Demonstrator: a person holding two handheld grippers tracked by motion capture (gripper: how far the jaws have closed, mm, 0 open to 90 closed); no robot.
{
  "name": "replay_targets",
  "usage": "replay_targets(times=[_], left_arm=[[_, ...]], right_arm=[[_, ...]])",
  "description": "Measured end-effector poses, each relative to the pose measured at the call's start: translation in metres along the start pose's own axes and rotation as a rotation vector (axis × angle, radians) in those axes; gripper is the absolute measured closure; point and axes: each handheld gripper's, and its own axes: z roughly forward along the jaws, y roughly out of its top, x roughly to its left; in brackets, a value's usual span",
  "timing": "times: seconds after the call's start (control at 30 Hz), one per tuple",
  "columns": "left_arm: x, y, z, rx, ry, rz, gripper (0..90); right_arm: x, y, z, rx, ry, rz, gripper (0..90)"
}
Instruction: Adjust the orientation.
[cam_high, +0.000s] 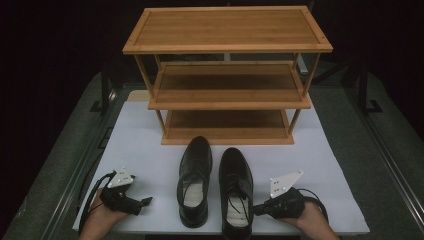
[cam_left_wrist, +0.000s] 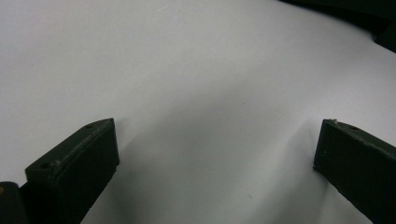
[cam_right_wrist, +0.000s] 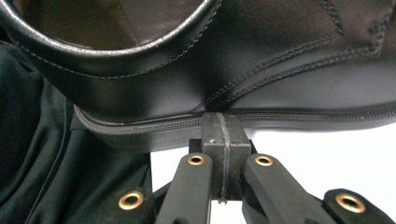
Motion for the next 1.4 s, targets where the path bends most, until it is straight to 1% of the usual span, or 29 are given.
replay_targets(times=[0.03, 0.07, 0.2, 0.23, 0.3, 0.33, 0.37, 0.4, 0.43, 0.47, 0.5, 0.53, 0.57, 0.6, 0.67, 0.77, 0.83, 0.9, 0.97, 1.03, 1.07, 1.13, 1.2, 1.27, 1.33, 1.4], left_arm=[[0.0, 0.0, 0.0, 0.0, 0.0, -0.001, 0.0], [0.0, 0.0, 0.0, 0.0, 0.0, 0.0, 0.0], [0.0, 0.0, 0.0, 0.0, 0.0, 0.001, 0.0], [0.0, 0.0, 0.0, 0.001, 0.0, 0.002, 0.0], [0.0, 0.0, 0.0, 0.0, 0.0, 0.0, 0.0], [0.0, 0.0, 0.0, 0.0, -0.001, -0.001, 0.0], [0.0, 0.0, 0.0, 0.0, -0.001, -0.001, 0.0], [0.0, 0.0, 0.0, 0.0, -0.001, 0.0, 0.0], [0.0, 0.0, 0.0, 0.0, -0.001, 0.0, 0.0], [0.0, 0.0, 0.0, 0.0, 0.0, 0.0, 0.0], [0.0, 0.0, 0.0, 0.0, 0.0, 0.0, 0.0], [0.0, 0.0, 0.0, 0.001, 0.0, 0.001, 0.0], [0.0, 0.0, 0.0, 0.0, 0.0, 0.0, 0.0], [0.0, 0.0, 0.0, 0.001, 0.0, 0.001, 0.0], [0.0, 0.0, 0.0, 0.0, 0.0, 0.003, 0.0], [0.0, 0.0, 0.0, 0.0, 0.0, 0.002, 0.0], [0.0, 0.0, 0.0, -0.001, 0.0, 0.002, 0.0], [0.0, 0.0, 0.0, 0.0, 0.0, 0.003, 0.0], [0.0, 0.0, 0.0, 0.0, 0.0, 0.002, 0.0], [0.0, 0.0, 0.0, 0.0, 0.0, 0.002, 0.0], [0.0, 0.0, 0.0, 0.0, 0.0, 0.001, 0.0], [0.0, 0.0, 0.0, 0.001, 0.0, 0.002, 0.0], [0.0, 0.0, 0.0, 0.001, 0.0, 0.002, 0.0], [0.0, 0.0, 0.0, 0.001, 0.0, 0.002, 0.0], [0.0, 0.0, 0.0, 0.0, 0.0, 0.001, 0.0], [0.0, 0.0, 0.0, 0.0, 0.0, 0.001, 0.0]], right_arm=[[0.0, 0.001, 0.001, -0.003, -0.001, -0.004, 90.0], [0.0, 0.003, 0.003, -0.004, -0.014, -0.004, 90.0], [-0.002, 0.008, 0.007, 0.004, -0.011, -0.008, 90.0], [-0.001, 0.008, 0.006, 0.007, -0.016, -0.008, 89.9], [0.0, 0.008, 0.003, -0.004, -0.025, -0.012, 89.9], [0.0, 0.008, -0.002, -0.021, -0.045, -0.002, 89.7], [0.0, 0.009, -0.007, -0.043, -0.061, 0.007, 87.6], [0.0, 0.011, -0.012, -0.062, -0.076, 0.017, 81.5], [0.0, 0.012, -0.016, -0.087, -0.085, 0.029, 78.9], [0.001, 0.016, -0.023, -0.133, -0.095, 0.041, 77.6], [0.001, 0.02, -0.026, -0.153, -0.101, 0.044, 75.0], [0.003, 0.026, -0.031, -0.169, -0.122, 0.04, 71.4], [0.004, 0.03, -0.033, -0.181, -0.125, 0.038, 69.7], [0.006, 0.036, -0.036, -0.204, -0.129, 0.04, 67.3], [0.007, 0.044, -0.037, -0.228, -0.126, 0.042, 63.4], [0.007, 0.054, -0.032, -0.222, -0.132, 0.043, 59.0], [0.006, 0.058, -0.028, -0.224, -0.128, 0.046, 57.3], [0.005, 0.061, -0.022, -0.214, -0.133, 0.043, 56.7], [0.004, 0.062, -0.018, -0.193, -0.156, 0.037, 56.7], [0.002, 0.063, -0.015, -0.192, -0.139, 0.043, 57.8], [0.002, 0.063, -0.013, -0.191, -0.131, 0.043, 59.7], [0.002, 0.064, -0.011, -0.189, -0.127, 0.033, 61.2], [0.0, 0.065, -0.011, -0.195, -0.114, 0.032, 64.5], [0.0, 0.066, -0.011, -0.192, -0.117, 0.026, 68.7], [-0.001, 0.066, -0.012, -0.195, -0.128, 0.018, 70.6], [-0.004, 0.065, -0.015, -0.208, -0.139, 0.026, 72.3]])
